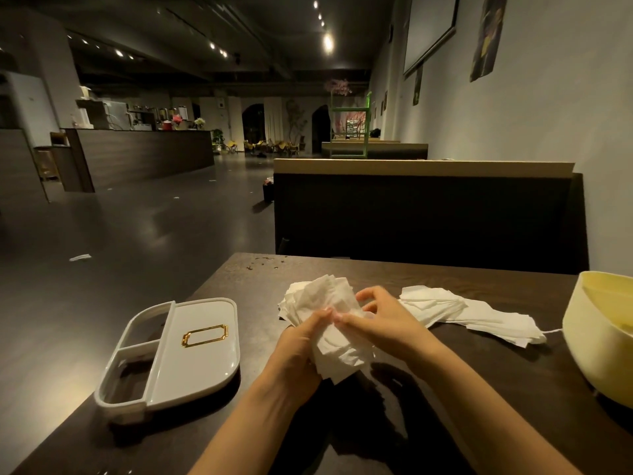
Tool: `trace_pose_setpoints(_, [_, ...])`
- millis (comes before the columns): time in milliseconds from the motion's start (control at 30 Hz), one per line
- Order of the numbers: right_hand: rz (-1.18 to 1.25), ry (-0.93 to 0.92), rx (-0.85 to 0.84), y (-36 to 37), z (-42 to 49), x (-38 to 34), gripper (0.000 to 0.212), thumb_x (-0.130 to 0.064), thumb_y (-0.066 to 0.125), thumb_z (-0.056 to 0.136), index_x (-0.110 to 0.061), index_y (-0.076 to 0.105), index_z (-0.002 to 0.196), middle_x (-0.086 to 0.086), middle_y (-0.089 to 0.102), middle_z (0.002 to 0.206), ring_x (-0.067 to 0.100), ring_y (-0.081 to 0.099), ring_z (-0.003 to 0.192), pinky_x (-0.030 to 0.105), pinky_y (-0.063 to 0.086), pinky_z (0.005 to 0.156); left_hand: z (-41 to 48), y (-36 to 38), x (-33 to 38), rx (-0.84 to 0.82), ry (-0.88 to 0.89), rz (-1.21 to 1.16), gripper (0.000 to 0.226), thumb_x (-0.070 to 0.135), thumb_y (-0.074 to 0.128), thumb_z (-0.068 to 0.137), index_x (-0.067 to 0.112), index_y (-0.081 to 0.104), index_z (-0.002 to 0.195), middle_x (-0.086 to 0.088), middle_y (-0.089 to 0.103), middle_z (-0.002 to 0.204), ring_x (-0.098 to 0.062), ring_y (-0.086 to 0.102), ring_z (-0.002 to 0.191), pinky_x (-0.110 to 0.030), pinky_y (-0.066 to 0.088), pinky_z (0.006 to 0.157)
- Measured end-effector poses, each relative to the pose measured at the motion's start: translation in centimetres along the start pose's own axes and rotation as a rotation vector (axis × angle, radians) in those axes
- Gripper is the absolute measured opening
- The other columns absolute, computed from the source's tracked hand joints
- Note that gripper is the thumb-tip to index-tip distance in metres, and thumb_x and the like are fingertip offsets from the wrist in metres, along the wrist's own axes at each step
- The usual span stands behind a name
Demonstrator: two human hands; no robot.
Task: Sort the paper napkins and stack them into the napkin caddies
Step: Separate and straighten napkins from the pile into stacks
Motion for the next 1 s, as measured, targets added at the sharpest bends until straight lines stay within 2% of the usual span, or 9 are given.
trace_pose_setpoints(67, [0.207,0.073,-0.214,2.1,-0.7,0.8,0.046,-0.029,0.073,0.074,-0.011,0.054,0.111,0.009,0.063,0.105,0.020,0.067,0.090,0.029,0.057,0.071,0.0,0.6,0.0,-0.060,0.008,-0.032,0.046,0.023,0.066,0.072,0.003,0.060,0.112,-0.025,0.065,0.108,-0.038,0.063,0.095,-0.052,0.052,0.086])
trace_pose_setpoints(133, [0.322,0.062,-0.250,2.0,-1.8,1.1,0.039,-0.016,0.070,0.075,-0.004,0.059,0.111,0.017,0.067,0.106,0.028,0.067,0.096,0.044,0.055,0.086,-0.1,1.0,0.0,-0.068,0.015,-0.016,0.048,0.031,0.065,0.072,0.008,0.058,0.113,-0.024,0.064,0.110,-0.037,0.062,0.097,-0.051,0.053,0.081])
trace_pose_setpoints(200, [0.361,0.020,-0.173,0.7,-2.3,1.3,0.034,-0.005,0.069,0.075,0.003,0.059,0.106,0.022,0.066,0.100,0.031,0.066,0.092,0.048,0.053,0.087,0.1,0.6,0.1,-0.047,0.048,0.036,0.055,0.036,0.070,0.070,0.011,0.055,0.116,-0.023,0.061,0.113,-0.036,0.061,0.099,-0.047,0.055,0.076])
trace_pose_setpoints(267, [0.396,0.008,-0.068,-1.5,-3.4,1.9,0.028,0.001,0.068,0.077,0.005,0.059,0.103,0.020,0.065,0.094,0.029,0.064,0.085,0.040,0.055,0.074,0.0,0.8,0.7,-0.075,0.119,0.095,0.065,0.032,0.081,0.061,0.010,0.056,0.118,-0.021,0.059,0.113,-0.033,0.058,0.102,-0.041,0.056,0.075])
trace_pose_setpoints(367, [0.485,0.005,0.073,-5.1,-6.2,3.1,0.035,0.000,0.071,0.074,-0.005,0.061,0.107,0.018,0.066,0.102,0.028,0.063,0.091,0.026,0.052,0.062,-1.1,2.8,0.7,-0.225,0.170,0.243,0.049,0.019,0.079,0.069,0.009,0.059,0.113,-0.018,0.060,0.110,-0.030,0.058,0.102,-0.035,0.056,0.076])
trace_pose_setpoints(433, [0.508,0.014,0.131,-6.8,-8.1,4.1,0.038,0.000,0.073,0.072,-0.007,0.062,0.107,0.015,0.068,0.103,0.026,0.063,0.093,0.023,0.051,0.062,-1.8,4.2,0.0,-0.289,0.177,0.378,0.039,0.011,0.072,0.075,0.011,0.060,0.112,-0.012,0.067,0.106,-0.028,0.063,0.102,-0.035,0.056,0.080])
trace_pose_setpoints(600, [0.477,0.061,0.178,-7.9,-11.9,7.1,0.040,0.007,0.066,0.076,-0.016,0.061,0.108,0.008,0.068,0.106,0.023,0.062,0.102,0.031,0.054,0.076,-4.2,7.0,-3.6,-0.390,0.181,0.602,0.051,0.010,0.069,0.068,0.015,0.057,0.118,-0.007,0.069,0.110,-0.023,0.064,0.105,-0.037,0.055,0.088])
trace_pose_setpoints(800, [0.459,0.060,0.315,-7.0,-13.3,8.0,0.047,0.001,0.057,0.078,-0.022,0.052,0.119,0.010,0.060,0.112,0.023,0.059,0.102,0.035,0.054,0.082,-6.0,8.0,-4.7,-0.210,0.302,0.636,0.040,0.009,0.067,0.076,0.026,0.051,0.109,0.006,0.063,0.101,-0.002,0.065,0.087,-0.021,0.056,0.072])
trace_pose_setpoints(1000, [0.533,0.084,0.424,-6.2,-13.6,7.3,0.058,-0.038,0.065,0.073,-0.022,0.045,0.124,0.003,0.053,0.107,0.021,0.058,0.093,0.027,0.049,0.065,-6.1,6.9,-4.6,0.143,0.312,0.640,0.017,0.048,0.060,0.085,0.034,0.051,0.088,0.005,0.062,0.096,-0.015,0.064,0.090,-0.040,0.057,0.080])
Point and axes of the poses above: each hand's wrist, its own z-axis towards the middle knuckle, its own y-axis out of the palm, x = y × z, the point moved 9 cm from there along z, towards the middle knuckle
